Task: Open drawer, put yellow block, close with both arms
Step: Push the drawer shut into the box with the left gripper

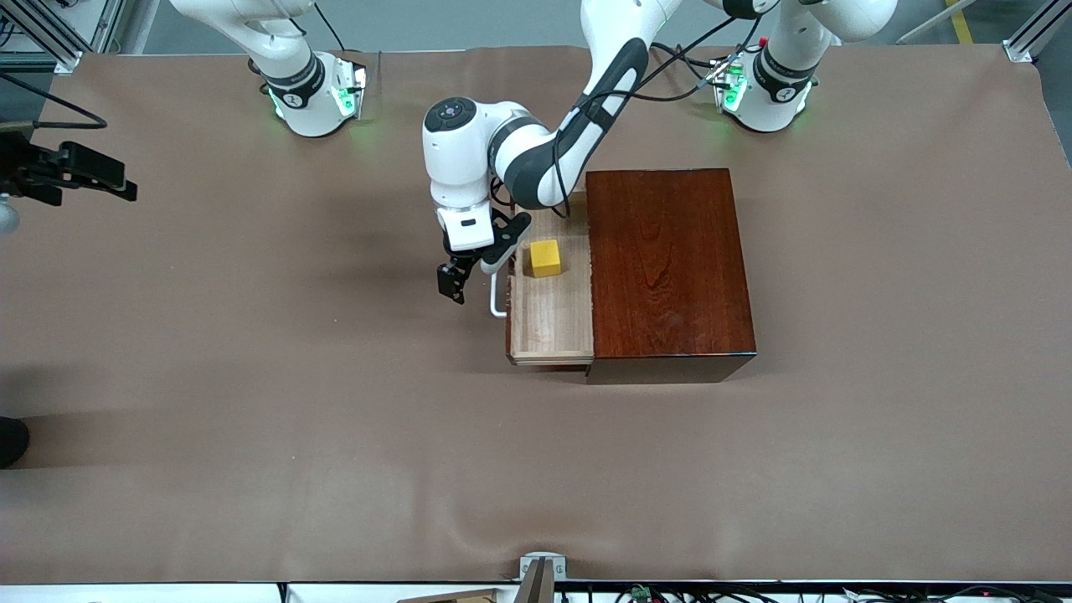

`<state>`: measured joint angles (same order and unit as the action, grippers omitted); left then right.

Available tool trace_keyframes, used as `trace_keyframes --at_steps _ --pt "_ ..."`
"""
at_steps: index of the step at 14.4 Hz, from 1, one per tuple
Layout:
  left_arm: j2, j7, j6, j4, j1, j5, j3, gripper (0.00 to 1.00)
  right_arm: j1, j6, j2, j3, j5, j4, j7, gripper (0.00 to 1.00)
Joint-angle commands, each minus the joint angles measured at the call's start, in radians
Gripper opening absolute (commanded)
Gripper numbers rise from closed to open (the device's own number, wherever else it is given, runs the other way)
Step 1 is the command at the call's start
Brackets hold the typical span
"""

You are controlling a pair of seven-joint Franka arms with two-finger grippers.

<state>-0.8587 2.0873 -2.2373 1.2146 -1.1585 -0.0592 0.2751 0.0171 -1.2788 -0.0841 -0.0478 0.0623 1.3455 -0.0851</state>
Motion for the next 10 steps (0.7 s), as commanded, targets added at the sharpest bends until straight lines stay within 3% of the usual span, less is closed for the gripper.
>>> trace_keyframes --at_steps 1,10 --pt "0.009 -0.001 0.089 -0.015 -0.003 -0.028 0.036 1.00 -0.023 -0.076 0.118 0.019 -0.012 0.164 -0.054 1.00" --pt "0.027 0.013 0.382 -0.001 0.013 -0.037 0.059 1.00 -0.025 -0.070 0.115 0.009 -0.019 0.156 -0.087 1.00"
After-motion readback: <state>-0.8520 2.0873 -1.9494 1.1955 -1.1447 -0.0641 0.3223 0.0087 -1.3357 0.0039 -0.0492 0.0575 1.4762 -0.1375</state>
